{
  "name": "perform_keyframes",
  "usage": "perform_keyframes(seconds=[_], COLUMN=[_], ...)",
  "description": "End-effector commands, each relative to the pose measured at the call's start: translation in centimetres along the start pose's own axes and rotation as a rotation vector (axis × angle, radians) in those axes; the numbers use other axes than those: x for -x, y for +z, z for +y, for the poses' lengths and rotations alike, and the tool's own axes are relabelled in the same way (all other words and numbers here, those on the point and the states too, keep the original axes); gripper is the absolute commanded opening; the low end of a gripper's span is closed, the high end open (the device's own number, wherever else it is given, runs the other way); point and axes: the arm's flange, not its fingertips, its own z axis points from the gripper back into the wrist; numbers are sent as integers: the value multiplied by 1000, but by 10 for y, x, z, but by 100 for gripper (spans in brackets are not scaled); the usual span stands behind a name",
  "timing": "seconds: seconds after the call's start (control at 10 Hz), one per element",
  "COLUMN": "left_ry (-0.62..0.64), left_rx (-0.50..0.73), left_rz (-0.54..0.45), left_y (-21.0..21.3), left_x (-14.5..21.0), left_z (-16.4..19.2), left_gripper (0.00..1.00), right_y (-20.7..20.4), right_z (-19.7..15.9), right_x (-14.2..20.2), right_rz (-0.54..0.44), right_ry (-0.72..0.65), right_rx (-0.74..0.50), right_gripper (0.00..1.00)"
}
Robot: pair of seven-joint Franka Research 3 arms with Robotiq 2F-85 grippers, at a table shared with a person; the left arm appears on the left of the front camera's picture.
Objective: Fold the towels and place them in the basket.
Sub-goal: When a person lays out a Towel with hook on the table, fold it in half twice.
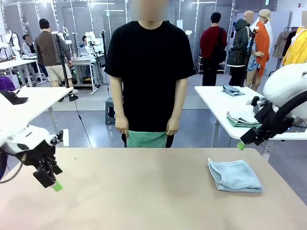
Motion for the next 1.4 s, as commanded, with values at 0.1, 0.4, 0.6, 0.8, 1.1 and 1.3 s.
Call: perform_keyframes(seconds=[0.1,0.4,0.6,0.8,1.1,1.3], left_ry=[-38,-28,-33,-2,-2,-2], left_rx=[-18,-48,-54,-51,-51,-51], left_rz=[-83,-121,-143,-120,-120,-120], left_y=[48,54,57,69,69,69], left_x=[20,36,38,21,21,21], left_z=[-10,-18,-21,0,0,0], left_gripper=[100,100,100,100,100,100], right_y=[53,49,40,62,62,62], right_z=[85,142,145,143,143,143], right_x=[29,48,47,31,31,31], right_rz=[-41,19,20,15,15,15], right_ry=[326,483,431,500,500,500], right_rx=[11,45,38,14,14,14], right_gripper=[100,100,100,100,100,100])
